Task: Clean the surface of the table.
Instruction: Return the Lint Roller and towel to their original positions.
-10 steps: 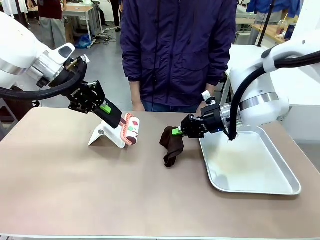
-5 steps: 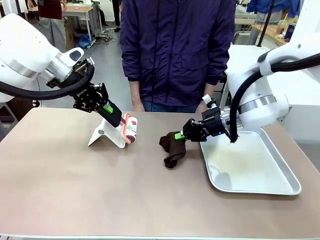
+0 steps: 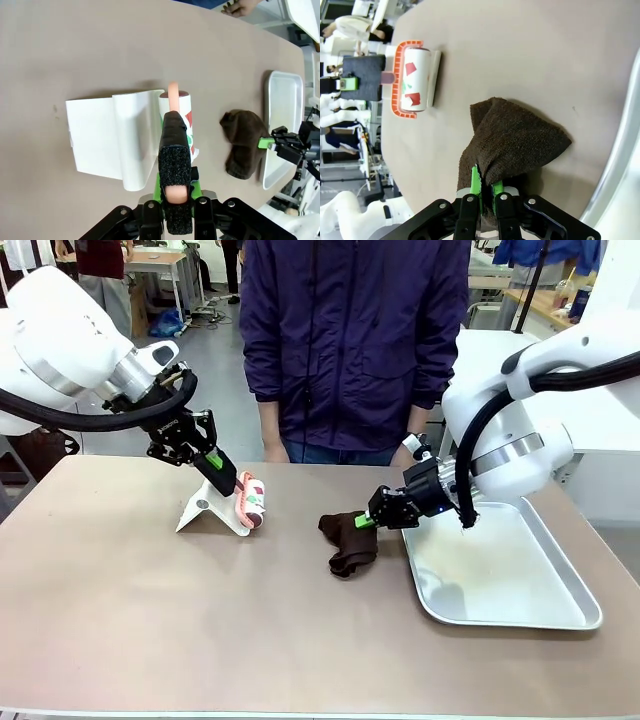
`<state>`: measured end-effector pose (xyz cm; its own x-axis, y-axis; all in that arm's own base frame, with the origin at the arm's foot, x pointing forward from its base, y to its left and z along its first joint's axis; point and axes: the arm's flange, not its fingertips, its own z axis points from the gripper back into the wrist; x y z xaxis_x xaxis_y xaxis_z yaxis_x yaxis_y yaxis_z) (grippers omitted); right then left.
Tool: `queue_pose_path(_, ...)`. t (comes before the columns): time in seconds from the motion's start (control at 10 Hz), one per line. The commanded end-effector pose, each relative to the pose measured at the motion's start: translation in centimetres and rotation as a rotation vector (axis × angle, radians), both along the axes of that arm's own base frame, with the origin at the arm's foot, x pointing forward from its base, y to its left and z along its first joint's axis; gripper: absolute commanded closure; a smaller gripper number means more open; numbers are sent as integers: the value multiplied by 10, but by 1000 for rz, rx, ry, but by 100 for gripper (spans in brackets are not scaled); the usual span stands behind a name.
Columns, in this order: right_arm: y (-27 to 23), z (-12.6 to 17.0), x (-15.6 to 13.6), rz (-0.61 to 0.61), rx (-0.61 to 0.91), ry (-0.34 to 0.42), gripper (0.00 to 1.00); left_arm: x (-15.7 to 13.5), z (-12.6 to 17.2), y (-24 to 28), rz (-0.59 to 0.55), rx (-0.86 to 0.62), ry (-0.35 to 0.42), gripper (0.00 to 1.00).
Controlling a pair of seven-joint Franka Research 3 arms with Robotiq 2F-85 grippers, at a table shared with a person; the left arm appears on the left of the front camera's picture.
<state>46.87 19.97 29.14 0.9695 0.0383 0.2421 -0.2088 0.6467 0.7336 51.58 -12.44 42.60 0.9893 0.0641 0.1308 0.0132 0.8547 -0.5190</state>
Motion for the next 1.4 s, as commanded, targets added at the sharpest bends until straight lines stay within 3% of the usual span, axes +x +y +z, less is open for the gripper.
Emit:
queue_pose_path(0.0,5,0,3,-2,-7,16,90,4,7,-5,29,25,5,78)
queue_pose_path(0.5,6,0,3,-5,32,9,90,13,-5,1,29,42,57,78)
queue_pose_path(1.3,9,1,5,-10,52,11,90,20,-12,14,42,52,79,78)
